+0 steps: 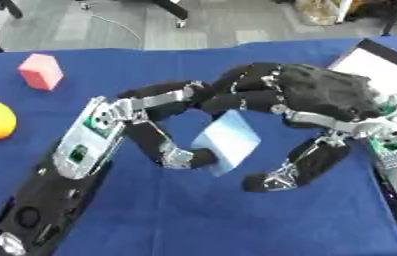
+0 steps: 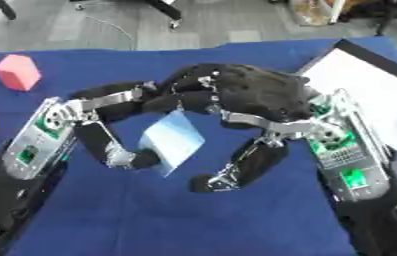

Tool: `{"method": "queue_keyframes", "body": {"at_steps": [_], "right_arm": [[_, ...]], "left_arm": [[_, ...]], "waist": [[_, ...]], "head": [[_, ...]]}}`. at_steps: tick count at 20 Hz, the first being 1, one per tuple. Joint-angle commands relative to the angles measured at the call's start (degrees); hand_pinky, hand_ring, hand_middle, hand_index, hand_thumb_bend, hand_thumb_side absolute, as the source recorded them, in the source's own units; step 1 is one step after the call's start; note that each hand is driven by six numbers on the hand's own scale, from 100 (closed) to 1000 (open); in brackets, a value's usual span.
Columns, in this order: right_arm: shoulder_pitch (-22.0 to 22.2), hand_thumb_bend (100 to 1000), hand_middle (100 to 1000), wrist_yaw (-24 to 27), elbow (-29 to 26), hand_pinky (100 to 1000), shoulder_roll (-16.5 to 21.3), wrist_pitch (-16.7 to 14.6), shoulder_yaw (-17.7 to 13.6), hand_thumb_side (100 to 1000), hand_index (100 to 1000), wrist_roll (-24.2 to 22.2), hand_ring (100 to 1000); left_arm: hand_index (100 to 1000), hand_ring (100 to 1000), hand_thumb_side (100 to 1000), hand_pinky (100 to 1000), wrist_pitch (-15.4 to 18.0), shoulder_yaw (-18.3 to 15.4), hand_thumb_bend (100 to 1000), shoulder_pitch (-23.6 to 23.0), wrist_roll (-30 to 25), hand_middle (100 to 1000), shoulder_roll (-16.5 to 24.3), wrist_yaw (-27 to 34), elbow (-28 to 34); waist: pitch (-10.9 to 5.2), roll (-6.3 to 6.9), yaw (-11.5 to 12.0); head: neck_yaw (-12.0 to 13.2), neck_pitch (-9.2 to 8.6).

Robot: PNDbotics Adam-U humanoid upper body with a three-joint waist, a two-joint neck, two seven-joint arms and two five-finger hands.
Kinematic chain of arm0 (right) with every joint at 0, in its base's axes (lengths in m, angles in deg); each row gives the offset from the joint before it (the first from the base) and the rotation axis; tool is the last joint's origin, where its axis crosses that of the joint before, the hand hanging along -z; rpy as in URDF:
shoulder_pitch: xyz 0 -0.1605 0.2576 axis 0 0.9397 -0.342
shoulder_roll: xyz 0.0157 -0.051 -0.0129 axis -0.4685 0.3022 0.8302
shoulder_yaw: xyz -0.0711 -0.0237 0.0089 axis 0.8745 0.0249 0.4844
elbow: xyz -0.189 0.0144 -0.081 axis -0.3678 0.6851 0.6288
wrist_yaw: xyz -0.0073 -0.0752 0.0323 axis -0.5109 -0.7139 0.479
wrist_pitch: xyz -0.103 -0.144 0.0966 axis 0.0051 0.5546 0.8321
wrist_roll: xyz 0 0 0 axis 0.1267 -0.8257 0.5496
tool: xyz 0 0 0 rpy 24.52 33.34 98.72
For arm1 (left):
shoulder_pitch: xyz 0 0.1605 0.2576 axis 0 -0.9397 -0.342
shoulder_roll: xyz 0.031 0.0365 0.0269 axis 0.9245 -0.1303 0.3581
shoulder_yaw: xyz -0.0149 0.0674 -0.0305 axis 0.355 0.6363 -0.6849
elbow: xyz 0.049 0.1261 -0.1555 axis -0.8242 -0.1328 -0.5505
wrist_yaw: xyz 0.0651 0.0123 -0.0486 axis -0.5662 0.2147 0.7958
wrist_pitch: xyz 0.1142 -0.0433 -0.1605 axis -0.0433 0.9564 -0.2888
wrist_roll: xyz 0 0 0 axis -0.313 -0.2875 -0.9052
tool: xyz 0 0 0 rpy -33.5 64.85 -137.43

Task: Pick up the objects with one hand, pass them to the other hand, and then place them into the box on the other side of the table.

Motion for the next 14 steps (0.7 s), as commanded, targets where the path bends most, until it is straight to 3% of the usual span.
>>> {"method": "queue_keyframes", "body": {"at_steps": [1,14], "right_arm": [[-0.29,498,742,0.03,-0.33,919,0.04,-0.43,-0.2,269,936,-2.67,887],[-0.55,479,747,-1.93,-0.33,929,0.24,0.02,-0.8,213,933,-6.34,886]], "left_arm": [[569,536,381,787,0.86,0.15,238,2.1,-0.27,518,-0.06,0.13,1.25],[569,536,377,787,1.31,0.61,247,2.48,0.05,518,-0.16,-0.95,0.52]], "waist": [[-0.63,-0.7,-0.02],[-0.68,-0.79,-0.06]], "head": [[-0.08,-0.15],[-0.33,-0.15]]}}
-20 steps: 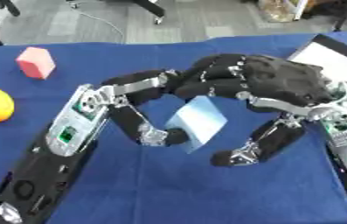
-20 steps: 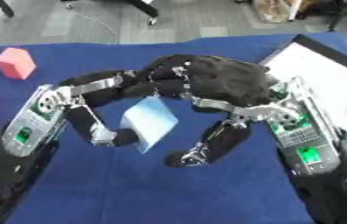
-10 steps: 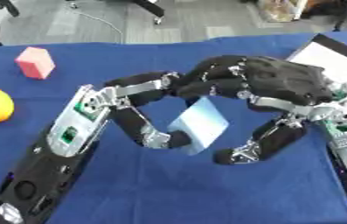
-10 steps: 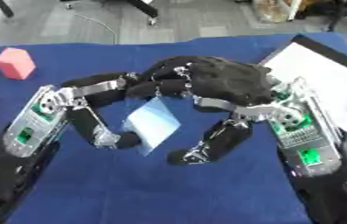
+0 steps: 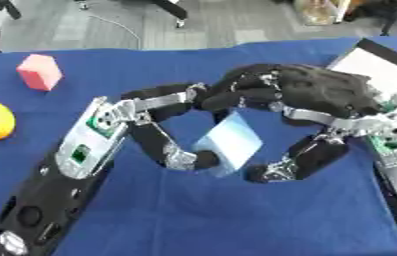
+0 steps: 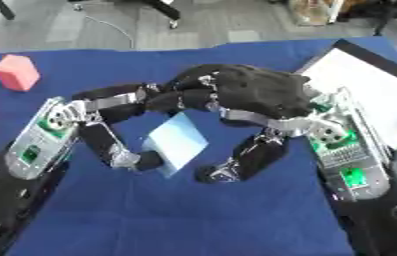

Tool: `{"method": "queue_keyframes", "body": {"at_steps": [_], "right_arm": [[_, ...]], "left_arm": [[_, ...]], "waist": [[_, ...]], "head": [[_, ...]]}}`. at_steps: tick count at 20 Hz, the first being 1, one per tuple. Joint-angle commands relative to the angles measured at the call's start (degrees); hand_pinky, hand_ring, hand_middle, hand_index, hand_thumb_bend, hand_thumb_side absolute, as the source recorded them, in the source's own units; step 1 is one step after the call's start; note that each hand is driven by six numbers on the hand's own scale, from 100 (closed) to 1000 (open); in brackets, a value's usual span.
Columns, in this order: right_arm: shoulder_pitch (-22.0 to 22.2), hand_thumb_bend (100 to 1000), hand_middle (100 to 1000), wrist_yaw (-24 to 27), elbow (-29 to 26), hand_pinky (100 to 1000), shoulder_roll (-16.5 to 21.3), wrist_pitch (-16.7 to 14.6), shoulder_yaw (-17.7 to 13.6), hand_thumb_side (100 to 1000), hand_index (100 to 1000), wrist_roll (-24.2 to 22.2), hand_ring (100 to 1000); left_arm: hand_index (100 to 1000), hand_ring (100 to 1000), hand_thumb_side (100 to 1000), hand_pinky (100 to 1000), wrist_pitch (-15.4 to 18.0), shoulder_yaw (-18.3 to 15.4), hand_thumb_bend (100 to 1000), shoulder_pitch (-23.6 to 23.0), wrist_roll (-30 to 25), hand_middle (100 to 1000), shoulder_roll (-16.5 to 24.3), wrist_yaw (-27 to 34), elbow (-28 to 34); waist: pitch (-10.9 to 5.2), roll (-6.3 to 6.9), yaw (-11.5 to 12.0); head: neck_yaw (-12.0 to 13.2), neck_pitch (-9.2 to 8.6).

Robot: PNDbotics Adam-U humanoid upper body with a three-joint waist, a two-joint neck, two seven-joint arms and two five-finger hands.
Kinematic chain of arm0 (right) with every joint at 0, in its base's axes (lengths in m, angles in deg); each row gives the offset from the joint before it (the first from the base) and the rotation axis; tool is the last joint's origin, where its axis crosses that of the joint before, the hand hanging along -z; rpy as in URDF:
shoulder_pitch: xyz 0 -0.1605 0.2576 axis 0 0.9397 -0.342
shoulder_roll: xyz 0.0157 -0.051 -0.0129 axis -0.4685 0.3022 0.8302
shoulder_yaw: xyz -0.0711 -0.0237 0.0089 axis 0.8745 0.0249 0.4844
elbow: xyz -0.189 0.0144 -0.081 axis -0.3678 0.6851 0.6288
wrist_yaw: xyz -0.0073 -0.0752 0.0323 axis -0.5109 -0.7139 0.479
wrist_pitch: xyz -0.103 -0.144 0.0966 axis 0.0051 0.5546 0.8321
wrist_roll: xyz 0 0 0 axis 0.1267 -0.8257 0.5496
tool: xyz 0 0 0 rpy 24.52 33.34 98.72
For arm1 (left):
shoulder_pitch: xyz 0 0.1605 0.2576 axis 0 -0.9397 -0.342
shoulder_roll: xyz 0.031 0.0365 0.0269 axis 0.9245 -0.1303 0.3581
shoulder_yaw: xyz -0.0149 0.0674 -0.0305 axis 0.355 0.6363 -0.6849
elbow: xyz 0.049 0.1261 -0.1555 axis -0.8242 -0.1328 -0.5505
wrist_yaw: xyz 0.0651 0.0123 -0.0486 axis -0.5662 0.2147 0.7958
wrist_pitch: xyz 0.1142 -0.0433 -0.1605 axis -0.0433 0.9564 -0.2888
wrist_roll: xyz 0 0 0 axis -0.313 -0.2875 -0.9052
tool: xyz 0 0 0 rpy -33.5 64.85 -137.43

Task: Pick up the objects with one hand, pass them to the other hand, and then place them into the box on the other side of the table.

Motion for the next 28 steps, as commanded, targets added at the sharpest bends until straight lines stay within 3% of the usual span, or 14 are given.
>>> {"method": "queue_keyframes", "body": {"at_steps": [1,28], "right_arm": [[-0.51,479,746,-1.27,-0.12,929,0.69,-2.61,-0.27,214,932,-3.52,886],[-0.69,495,668,-5.2,-0.12,909,1.66,-2.32,-0.99,270,813,-2.52,825]], "left_arm": [[569,536,377,787,0.87,-0.01,248,2.01,-0.3,518,-0.15,0.19,1.26],[571,535,376,787,-0.02,-0.06,255,3.48,0.19,517,-1.34,-0.19,-0.16]], "waist": [[-0.68,-0.8,-0.04],[-1.13,-0.98,-0.25]], "head": [[-0.07,-0.15],[-0.2,-0.15]]}}
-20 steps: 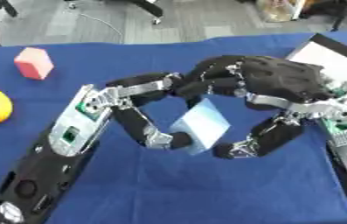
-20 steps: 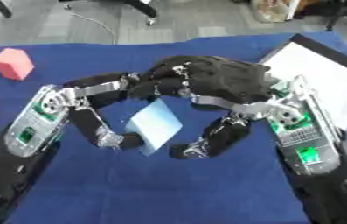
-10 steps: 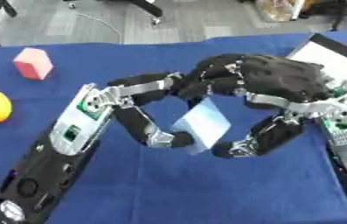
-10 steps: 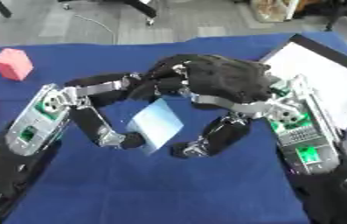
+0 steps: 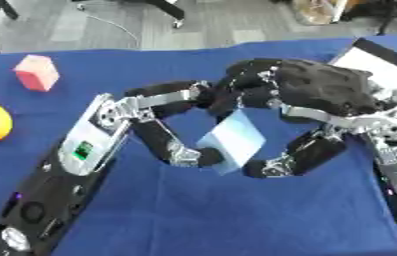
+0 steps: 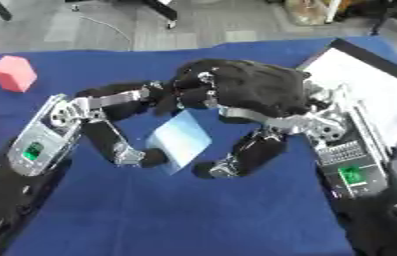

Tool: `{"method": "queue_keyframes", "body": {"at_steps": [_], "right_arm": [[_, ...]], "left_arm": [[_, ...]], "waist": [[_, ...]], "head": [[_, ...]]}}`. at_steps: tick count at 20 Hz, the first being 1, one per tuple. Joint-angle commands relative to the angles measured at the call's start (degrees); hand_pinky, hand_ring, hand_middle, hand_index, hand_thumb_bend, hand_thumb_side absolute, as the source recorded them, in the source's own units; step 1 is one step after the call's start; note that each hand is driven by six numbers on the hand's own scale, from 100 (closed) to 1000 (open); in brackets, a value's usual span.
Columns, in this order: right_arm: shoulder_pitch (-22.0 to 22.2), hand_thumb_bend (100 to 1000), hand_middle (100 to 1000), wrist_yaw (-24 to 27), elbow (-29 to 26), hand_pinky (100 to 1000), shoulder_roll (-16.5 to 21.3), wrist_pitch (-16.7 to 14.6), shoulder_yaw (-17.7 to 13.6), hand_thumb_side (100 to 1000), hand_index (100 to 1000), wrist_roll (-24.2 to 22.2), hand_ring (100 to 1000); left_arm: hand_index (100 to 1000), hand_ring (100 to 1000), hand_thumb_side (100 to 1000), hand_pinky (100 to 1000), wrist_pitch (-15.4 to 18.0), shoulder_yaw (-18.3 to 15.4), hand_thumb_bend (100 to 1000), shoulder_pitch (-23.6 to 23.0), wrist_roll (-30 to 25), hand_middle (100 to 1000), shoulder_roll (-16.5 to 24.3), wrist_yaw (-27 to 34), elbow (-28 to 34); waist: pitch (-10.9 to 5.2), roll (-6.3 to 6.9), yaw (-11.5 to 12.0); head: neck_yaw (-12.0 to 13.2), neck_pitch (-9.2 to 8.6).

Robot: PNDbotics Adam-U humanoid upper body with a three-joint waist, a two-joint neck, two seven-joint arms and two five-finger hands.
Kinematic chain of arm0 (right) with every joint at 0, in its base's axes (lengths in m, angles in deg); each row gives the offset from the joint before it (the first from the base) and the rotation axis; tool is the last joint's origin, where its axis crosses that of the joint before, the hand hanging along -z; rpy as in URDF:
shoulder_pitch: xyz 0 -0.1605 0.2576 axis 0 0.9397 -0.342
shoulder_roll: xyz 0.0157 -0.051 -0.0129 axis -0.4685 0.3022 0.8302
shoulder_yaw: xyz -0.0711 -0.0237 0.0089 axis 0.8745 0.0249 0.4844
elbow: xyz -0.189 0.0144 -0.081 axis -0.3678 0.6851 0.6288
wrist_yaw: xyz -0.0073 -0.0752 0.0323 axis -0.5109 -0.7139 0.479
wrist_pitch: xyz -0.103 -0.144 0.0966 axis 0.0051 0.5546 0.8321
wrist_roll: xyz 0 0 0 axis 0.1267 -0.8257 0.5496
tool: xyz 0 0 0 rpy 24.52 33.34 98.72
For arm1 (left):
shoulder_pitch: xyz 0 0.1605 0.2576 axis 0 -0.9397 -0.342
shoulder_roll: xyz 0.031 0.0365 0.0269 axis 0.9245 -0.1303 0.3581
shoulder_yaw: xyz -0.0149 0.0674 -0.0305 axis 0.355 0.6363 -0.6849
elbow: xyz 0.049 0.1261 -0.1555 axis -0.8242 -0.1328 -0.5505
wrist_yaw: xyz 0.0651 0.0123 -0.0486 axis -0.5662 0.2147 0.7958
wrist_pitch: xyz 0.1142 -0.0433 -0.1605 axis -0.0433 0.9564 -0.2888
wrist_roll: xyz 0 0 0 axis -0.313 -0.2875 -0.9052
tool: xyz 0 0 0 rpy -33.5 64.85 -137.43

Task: Pick up the objects with one hand, pass them to the other hand, and then place them into the box on the other side of the table.

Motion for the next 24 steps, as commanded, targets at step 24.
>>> {"method": "queue_keyframes", "body": {"at_steps": [24], "right_arm": [[0.05,440,649,-0.27,0.54,832,1.28,-0.05,-2.21,178,766,3.81,765]], "left_arm": [[570,527,370,783,2.14,-1.12,267,3.53,1.16,515,-1.82,-2.33,-1.83]], "waist": [[-1.24,-1.2,0.07]], "head": [[0.41,-0.15]]}}
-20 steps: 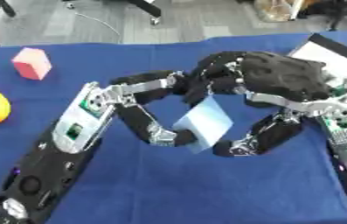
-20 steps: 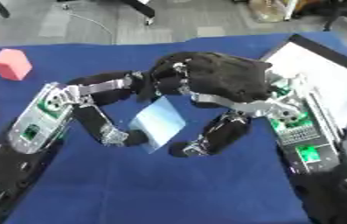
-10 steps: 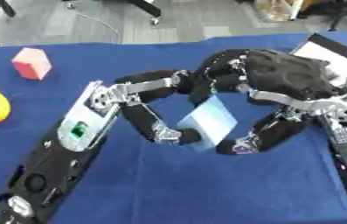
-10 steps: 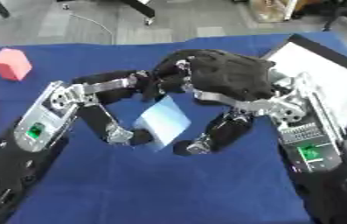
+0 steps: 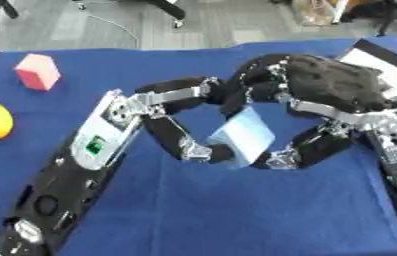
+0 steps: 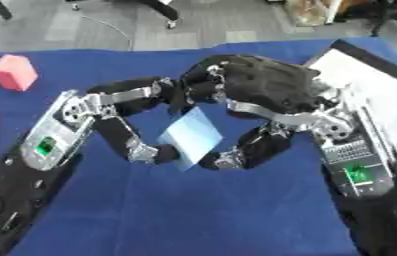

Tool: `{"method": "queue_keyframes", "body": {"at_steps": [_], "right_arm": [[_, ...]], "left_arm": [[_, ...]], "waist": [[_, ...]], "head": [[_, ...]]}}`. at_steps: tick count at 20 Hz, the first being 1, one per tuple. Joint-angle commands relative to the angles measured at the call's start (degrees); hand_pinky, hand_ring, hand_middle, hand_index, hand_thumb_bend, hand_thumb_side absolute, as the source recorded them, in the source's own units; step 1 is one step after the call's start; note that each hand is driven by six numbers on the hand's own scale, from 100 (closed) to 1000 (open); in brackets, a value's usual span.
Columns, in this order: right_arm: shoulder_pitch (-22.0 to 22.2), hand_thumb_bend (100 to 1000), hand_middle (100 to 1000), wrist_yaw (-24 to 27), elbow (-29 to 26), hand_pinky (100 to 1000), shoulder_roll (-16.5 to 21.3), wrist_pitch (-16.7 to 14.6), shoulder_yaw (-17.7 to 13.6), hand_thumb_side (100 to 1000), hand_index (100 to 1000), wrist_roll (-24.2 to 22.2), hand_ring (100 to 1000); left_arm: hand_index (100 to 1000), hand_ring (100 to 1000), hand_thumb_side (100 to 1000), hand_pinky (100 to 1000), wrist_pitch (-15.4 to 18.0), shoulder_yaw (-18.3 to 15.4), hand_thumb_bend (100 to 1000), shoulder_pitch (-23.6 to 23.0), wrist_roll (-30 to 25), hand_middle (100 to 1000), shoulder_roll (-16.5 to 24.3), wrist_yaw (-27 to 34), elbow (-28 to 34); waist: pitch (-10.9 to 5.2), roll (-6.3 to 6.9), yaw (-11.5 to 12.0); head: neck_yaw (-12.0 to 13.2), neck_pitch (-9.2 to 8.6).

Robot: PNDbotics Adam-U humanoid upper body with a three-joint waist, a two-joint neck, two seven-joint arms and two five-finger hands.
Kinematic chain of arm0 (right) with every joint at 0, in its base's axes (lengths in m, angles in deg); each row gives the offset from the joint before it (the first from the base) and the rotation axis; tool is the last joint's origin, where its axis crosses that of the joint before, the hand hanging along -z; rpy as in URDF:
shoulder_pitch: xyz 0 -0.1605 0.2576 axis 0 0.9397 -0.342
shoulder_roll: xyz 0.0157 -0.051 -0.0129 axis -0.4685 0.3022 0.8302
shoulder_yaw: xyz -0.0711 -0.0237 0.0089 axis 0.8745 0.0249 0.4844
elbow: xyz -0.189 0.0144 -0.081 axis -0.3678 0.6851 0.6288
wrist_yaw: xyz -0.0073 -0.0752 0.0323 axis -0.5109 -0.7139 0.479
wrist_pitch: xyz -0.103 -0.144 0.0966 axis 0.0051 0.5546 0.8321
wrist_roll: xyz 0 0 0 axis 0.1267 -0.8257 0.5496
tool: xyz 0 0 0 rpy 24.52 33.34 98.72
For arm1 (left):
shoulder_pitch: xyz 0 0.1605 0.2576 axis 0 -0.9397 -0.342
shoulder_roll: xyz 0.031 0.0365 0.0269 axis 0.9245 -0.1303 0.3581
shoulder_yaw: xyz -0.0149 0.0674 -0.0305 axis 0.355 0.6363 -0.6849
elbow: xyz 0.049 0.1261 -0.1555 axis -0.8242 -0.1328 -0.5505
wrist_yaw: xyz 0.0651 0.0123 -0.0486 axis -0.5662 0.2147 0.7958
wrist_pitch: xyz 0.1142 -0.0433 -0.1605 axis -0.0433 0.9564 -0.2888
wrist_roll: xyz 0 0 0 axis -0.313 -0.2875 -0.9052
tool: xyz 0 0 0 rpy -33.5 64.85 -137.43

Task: Pick up the objects with one hand, pass them to the other hand, and then place them into the box on the other side of the table.

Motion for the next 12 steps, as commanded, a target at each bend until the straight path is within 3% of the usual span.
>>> {"method": "queue_keyframes", "body": {"at_steps": [1,12], "right_arm": [[-0.43,438,648,-0.06,0.07,831,1.23,0.4,-0.71,177,766,0.34,764],[-0.46,340,601,-0.97,0.07,791,1.07,1.69,-1.16,146,716,4.75,722]], "left_arm": [[570,527,370,782,0.68,-1.09,268,1.59,0.06,515,-0.19,-0.1,0.8],[570,525,370,780,0.76,-1.19,272,1.48,0.58,514,-0.36,-0.53,0.46]], "waist": [[-1.24,-0.93,0.02],[-1.25,-1.16,0.21]], "head": [[0.17,-0.15],[0.25,-0.15]]}}
